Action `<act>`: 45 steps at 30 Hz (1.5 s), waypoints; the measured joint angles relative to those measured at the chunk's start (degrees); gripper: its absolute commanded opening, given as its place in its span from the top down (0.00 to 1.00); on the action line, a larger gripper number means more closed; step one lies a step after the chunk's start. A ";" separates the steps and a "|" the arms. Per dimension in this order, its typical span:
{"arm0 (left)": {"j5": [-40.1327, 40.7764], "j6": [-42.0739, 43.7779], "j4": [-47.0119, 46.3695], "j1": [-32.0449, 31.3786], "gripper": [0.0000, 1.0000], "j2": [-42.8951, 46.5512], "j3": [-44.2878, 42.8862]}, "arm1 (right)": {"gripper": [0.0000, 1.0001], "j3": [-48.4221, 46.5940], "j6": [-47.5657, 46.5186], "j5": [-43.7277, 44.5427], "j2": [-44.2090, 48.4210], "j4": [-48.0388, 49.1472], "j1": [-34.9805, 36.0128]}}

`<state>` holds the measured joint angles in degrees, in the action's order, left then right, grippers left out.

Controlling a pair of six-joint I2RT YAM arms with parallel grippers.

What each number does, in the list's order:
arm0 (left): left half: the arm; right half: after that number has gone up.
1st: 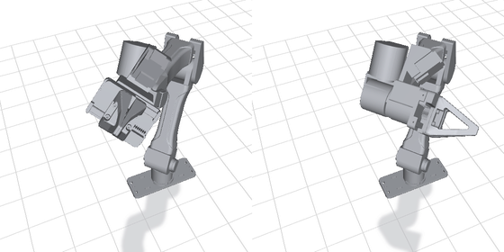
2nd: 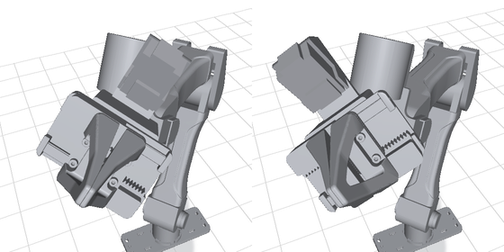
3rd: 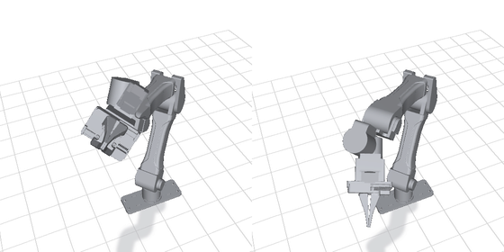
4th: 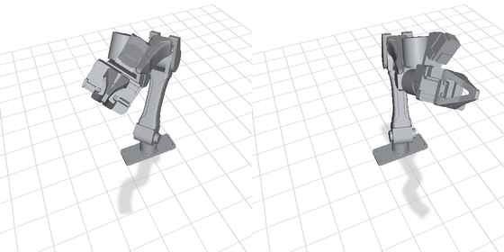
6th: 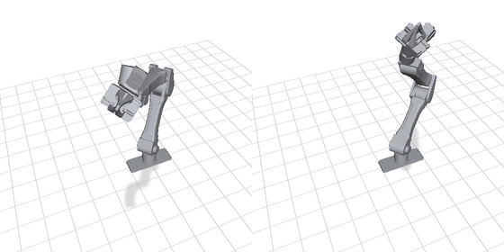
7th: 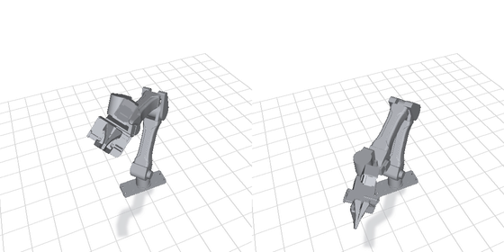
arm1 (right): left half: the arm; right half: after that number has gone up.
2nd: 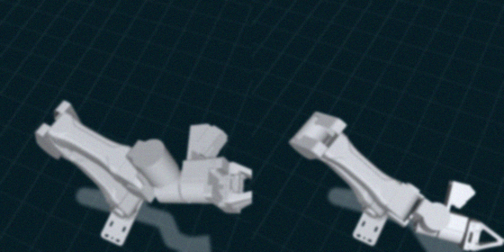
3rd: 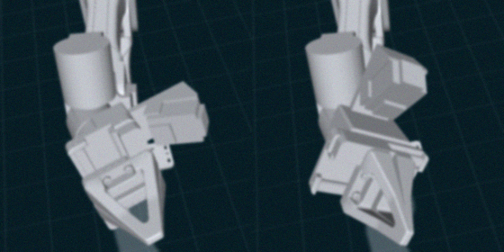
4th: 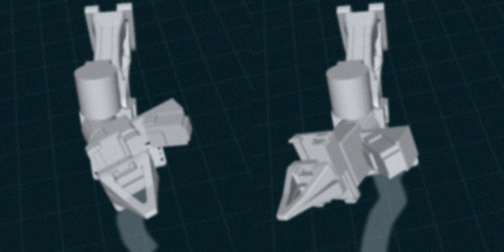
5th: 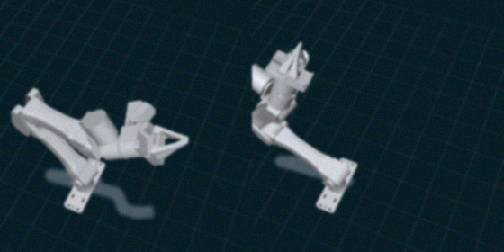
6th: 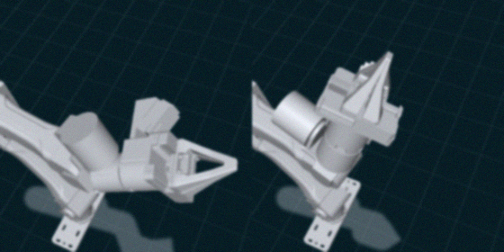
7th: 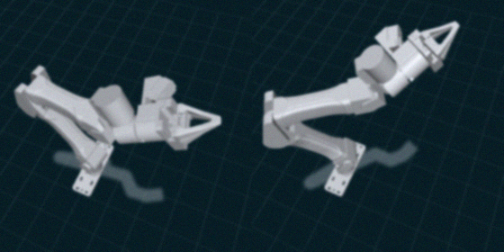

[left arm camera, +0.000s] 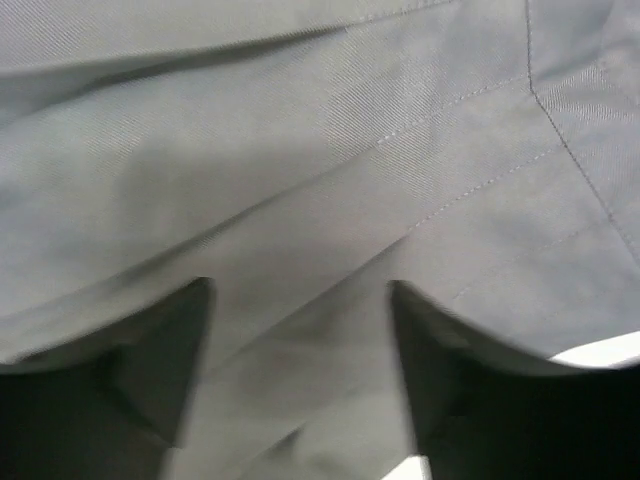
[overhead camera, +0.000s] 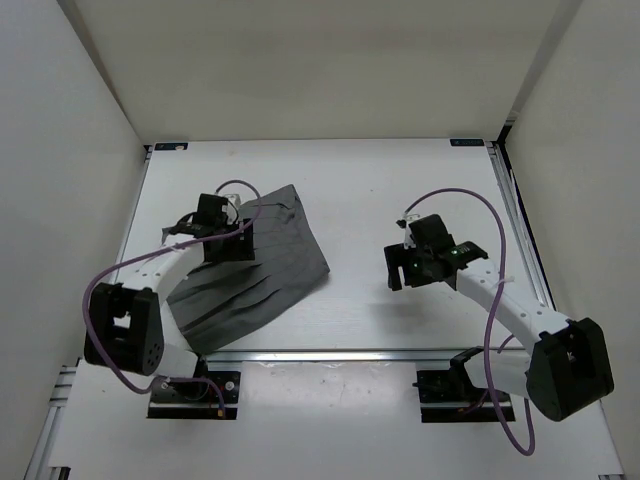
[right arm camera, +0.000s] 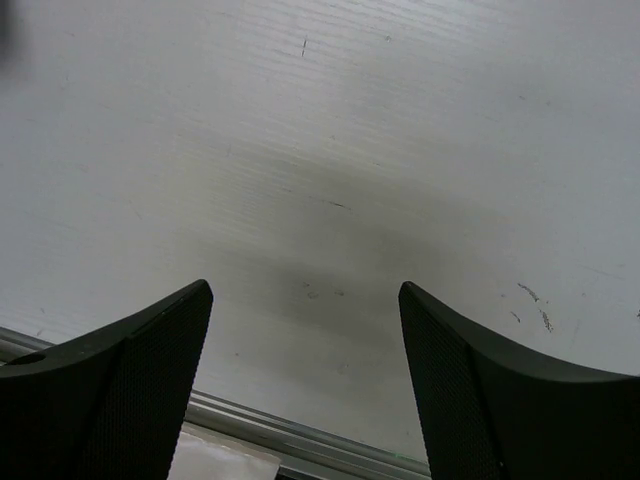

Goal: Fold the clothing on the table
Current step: Flatten the skirt out

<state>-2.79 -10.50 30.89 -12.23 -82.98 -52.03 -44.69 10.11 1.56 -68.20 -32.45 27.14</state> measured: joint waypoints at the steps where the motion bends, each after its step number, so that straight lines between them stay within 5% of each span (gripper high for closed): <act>1: 0.04 -0.55 -0.74 0.42 0.02 1.22 0.66 | 0.20 -0.04 0.00 -0.09 -0.02 -0.02 0.00; 3: -0.44 -0.96 -2.51 0.00 0.02 4.87 2.67 | 0.19 -0.37 0.00 -0.22 -0.20 0.00 0.24; 8: -3.13 -2.84 -7.50 -2.64 0.61 10.10 1.99 | 0.20 -2.16 0.42 -0.28 -1.77 0.04 1.60; 10: -0.50 -2.89 -8.61 -4.70 0.63 7.15 -2.49 | 0.19 -2.56 0.85 -0.28 -1.95 0.13 2.56; 15: 9.31 -0.61 -12.00 -12.04 0.27 -5.33 -15.61 | 0.20 -2.75 1.95 -0.46 -1.90 0.42 5.16; 18: 13.25 1.11 -13.11 -15.02 0.19 -12.22 -20.59 | 0.20 -2.75 2.54 -0.52 -1.64 0.37 5.66; 31: 31.71 13.22 -17.88 -21.44 0.20 -26.49 -26.05 | 0.21 1.03 4.92 -3.96 6.36 -0.79 2.99; 45: 36.15 16.20 -17.81 -23.21 0.26 -39.47 -38.62 | 0.21 2.49 5.92 -5.70 7.87 -1.62 1.31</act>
<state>33.36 5.69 13.08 -35.44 -122.45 -90.65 -42.19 16.03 -4.14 -60.34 -34.06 28.45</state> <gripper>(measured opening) 0.747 0.798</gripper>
